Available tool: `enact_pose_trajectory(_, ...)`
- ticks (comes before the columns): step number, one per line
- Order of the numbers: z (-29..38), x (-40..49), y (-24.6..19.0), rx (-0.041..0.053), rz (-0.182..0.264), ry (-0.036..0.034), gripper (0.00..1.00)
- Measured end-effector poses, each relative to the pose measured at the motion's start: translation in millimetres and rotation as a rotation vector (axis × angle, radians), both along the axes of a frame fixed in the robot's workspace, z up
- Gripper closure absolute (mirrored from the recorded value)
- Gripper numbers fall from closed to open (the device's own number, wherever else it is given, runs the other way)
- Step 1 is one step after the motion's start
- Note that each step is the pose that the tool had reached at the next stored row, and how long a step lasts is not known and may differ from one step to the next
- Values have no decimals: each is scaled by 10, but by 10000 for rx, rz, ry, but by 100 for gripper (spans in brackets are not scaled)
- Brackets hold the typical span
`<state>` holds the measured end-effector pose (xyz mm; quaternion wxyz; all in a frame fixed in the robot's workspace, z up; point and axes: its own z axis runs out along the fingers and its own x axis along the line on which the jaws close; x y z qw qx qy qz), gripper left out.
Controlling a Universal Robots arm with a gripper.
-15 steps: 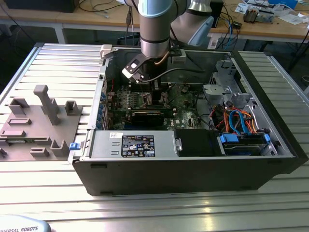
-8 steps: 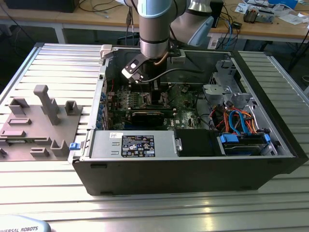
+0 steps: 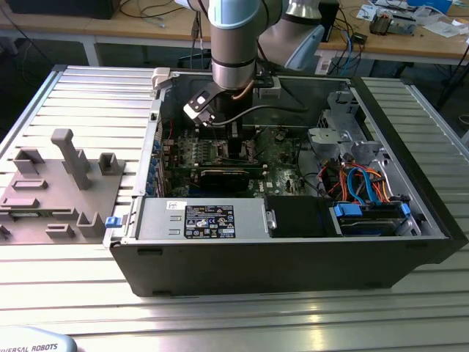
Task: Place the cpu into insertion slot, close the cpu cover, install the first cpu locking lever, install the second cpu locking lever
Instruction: 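Place the cpu into insertion slot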
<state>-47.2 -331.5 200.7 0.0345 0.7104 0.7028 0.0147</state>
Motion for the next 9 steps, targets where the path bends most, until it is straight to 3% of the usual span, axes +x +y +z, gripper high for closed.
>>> enact_pose_trajectory(9, -27, 2, 25, -6, 0, 4, 46)
